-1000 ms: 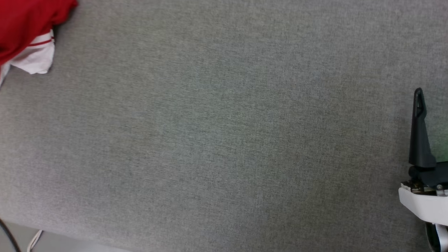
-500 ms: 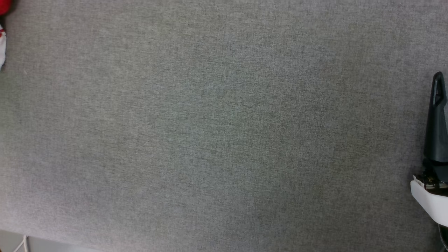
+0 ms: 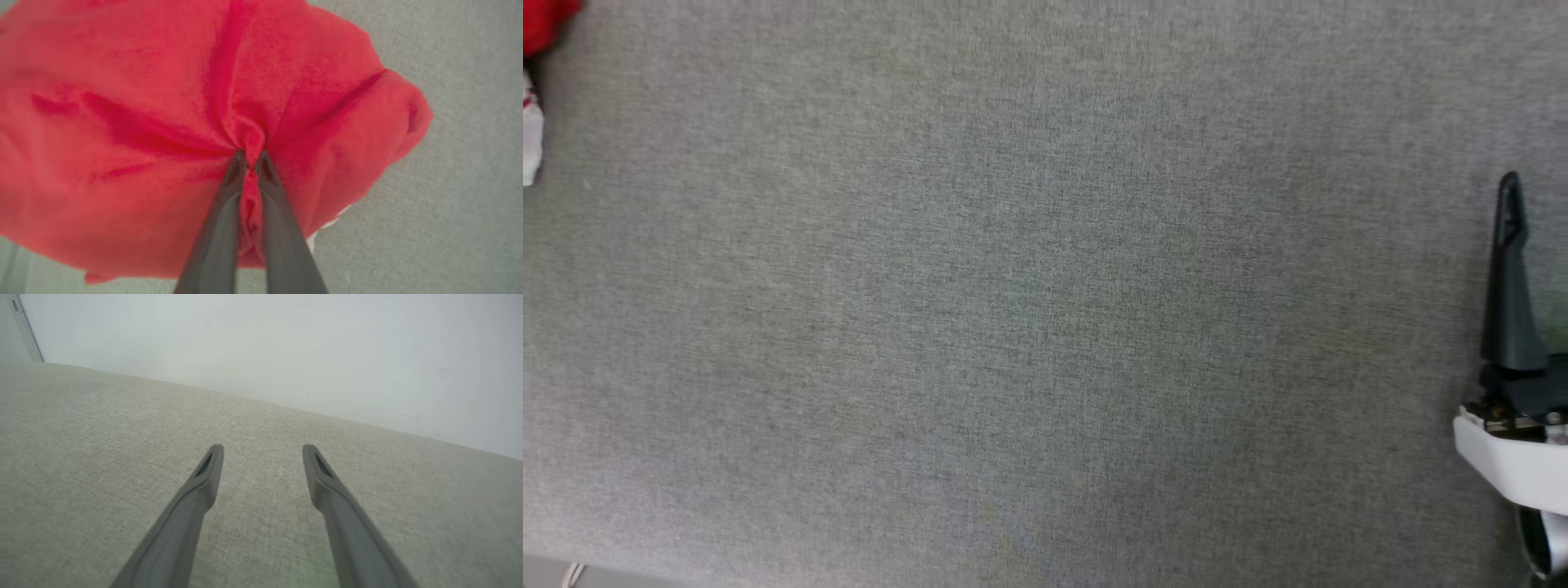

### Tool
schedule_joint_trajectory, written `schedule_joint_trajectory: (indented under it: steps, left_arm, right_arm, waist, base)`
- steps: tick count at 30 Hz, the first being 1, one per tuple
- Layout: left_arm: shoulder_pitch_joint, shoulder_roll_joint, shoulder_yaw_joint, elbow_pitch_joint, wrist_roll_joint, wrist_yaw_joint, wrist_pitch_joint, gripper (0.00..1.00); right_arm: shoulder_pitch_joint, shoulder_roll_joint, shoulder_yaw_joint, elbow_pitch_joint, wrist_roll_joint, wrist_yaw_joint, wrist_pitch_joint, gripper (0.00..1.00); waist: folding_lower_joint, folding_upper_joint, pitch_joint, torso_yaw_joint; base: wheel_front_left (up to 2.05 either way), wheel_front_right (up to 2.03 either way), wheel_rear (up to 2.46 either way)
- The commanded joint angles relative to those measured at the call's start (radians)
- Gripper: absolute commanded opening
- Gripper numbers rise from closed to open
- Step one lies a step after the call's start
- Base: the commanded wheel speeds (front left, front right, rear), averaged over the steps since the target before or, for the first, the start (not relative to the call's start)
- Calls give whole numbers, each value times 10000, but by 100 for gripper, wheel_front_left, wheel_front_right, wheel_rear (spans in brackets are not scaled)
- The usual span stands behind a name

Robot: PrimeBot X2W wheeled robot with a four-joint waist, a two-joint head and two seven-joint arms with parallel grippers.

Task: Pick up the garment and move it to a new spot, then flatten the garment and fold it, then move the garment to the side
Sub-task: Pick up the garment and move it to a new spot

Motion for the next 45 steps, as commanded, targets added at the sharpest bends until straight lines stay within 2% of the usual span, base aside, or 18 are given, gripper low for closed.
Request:
schedule_joint_trajectory:
  steps: [1, 6, 9, 15, 20, 28, 36, 45]
  left_arm:
    - [-176, 130, -99, -166, 145, -12, -159, 0]
    - [-377, 393, -515, -1249, 39, -7, -477, 0]
    - [-522, 662, -1087, -2185, 259, -7, -545, 0]
    - [-1328, 758, -2182, -3940, 404, -8, -100, 0]
    - [-2109, 229, -3115, -5166, 494, -8, 207, 0]
    - [-3043, -671, -4655, -6528, 452, -9, 634, 0]
    - [-3178, -1423, -6339, -7181, 113, -9, 553, 0]
    - [-2796, -1927, -8229, -7673, -198, -9, 208, 0]
  right_arm:
    - [-65, 85, 67, 98, 44, -7, -14, 100]
    - [65, 279, 172, 430, 156, -7, -15, 100]
    - [173, 383, 189, 677, 201, -7, -15, 100]
    - [292, 576, 324, 1044, 335, -7, -15, 100]
    - [386, 682, 448, 1289, 484, -7, -15, 100]
    - [651, 697, 464, 1622, 1123, -7, -15, 100]
    - [956, 697, 502, 1891, 1511, -7, -15, 100]
    - [1046, 696, 519, 2044, 1623, -7, -15, 100]
  waist:
    - [1, 0, -322, -68]
    - [1, 0, -1213, -238]
    - [1, 0, -1804, -318]
    - [1, 0, -2698, -599]
    - [1, 0, -3324, -1079]
    - [1, 0, -4248, -2248]
    - [1, 0, -4847, -3242]
    - [1, 0, -4958, -3732]
  base:
    - [0, 0, 0]
    - [0, 0, 0]
    - [0, 0, 0]
    - [0, 0, 0]
    - [0, 0, 0]
    - [0, 0, 0]
    - [0, 0, 0]
    - [0, 0, 0]
